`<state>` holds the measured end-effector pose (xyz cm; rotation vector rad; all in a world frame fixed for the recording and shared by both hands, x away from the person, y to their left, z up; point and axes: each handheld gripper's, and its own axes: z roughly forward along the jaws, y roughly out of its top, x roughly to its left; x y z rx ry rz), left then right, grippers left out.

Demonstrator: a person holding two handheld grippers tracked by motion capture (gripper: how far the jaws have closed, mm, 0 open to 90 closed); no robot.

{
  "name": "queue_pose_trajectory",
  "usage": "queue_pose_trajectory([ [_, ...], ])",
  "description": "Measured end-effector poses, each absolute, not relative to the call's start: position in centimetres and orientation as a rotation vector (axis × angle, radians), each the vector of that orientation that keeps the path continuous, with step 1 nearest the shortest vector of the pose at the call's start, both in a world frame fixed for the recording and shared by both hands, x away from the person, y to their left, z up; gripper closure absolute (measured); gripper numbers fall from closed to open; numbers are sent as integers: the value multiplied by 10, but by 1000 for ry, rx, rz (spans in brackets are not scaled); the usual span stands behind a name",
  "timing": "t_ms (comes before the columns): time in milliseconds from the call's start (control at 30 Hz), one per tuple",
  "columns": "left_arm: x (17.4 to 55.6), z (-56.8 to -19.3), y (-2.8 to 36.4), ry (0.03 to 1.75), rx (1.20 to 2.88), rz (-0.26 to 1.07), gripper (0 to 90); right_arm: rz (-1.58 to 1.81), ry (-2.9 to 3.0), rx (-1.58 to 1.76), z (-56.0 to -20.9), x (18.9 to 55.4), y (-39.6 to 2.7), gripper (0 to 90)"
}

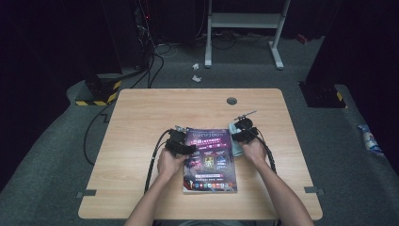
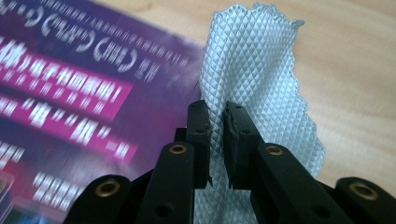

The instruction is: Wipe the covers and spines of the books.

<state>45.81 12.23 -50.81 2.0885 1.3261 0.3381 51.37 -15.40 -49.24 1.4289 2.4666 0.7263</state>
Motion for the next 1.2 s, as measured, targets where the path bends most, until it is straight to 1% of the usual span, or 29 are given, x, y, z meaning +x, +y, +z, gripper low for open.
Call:
queue_pose_trajectory([
  [33,458,-508,122,1327,2088,339,432,728,2480,1426,-492,505,-155,814],
  [233,458,-508,122,1332,2087,339,433,738,2514,1381,-492,489,-159,814],
  [500,458,-507,121,1339,2089,339,433,751,2492,1460,-492,503,-159,813],
  [600,458,-508,121,1339,2085,340,434,724,2495,1406,-492,500,-156,814],
  [700,457,-508,121,1338,2069,336,473,731,2504,1369,-492,490,-159,813],
  [733,457,-509,121,1331,2069,339,480,752,2523,1370,-493,479,-163,813],
  [900,457,-508,121,1330,2072,337,484,777,2559,1343,-493,457,-167,812],
  [967,457,-508,120,1332,2073,337,485,767,2555,1341,-493,456,-166,813],
  [1167,463,-508,120,1363,2069,363,451,765,2510,1421,-493,486,-162,812],
  [1200,463,-508,120,1363,2069,363,450,765,2510,1421,-493,486,-162,812],
])
